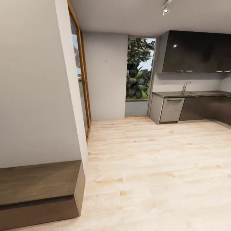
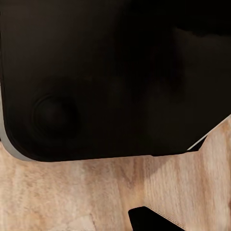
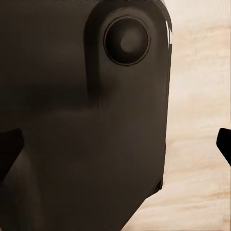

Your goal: Put the three can of soda from the living room inside the tash can in the kitchen.

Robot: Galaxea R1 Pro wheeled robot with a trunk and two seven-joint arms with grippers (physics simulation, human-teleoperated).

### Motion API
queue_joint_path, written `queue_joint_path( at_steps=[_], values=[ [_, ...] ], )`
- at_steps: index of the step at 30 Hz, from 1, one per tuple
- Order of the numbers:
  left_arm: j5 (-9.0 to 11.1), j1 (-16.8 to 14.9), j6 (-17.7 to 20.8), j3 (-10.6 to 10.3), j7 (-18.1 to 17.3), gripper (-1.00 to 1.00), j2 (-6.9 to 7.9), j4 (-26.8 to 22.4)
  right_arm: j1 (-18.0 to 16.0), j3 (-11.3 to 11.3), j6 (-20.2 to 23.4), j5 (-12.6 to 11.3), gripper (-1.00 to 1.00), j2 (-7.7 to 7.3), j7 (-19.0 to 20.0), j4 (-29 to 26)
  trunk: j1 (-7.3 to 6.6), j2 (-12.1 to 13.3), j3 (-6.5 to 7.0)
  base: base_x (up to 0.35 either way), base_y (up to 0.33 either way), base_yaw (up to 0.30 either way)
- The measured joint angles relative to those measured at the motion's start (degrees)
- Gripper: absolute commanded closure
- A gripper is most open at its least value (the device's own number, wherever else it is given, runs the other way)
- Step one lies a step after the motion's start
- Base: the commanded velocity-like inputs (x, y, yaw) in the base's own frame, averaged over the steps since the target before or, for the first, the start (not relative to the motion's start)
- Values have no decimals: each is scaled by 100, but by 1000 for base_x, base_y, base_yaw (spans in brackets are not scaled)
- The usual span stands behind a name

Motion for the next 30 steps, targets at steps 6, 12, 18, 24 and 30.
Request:
queue_joint_path(
  at_steps=[6,12,18,24,30],
  values=[
    [0,-1,0,0,0,-100,0,0,0,0,3,0,-100,0,0,0,0,0,0,0,0,-279],
    [0,0,0,0,0,-100,0,0,-2,7,5,0,-100,0,1,0,0,0,0,0,0,-279],
    [0,1,0,0,0,-100,0,0,1,9,-3,3,-100,0,0,0,0,0,0,0,0,-272],
    [0,0,0,0,0,-100,0,0,1,9,-4,5,-100,0,0,0,0,0,0,0,0,-208],
    [0,1,0,0,0,-100,0,0,2,9,-4,1,-100,0,0,0,0,0,0,0,0,-173]
  ],
)
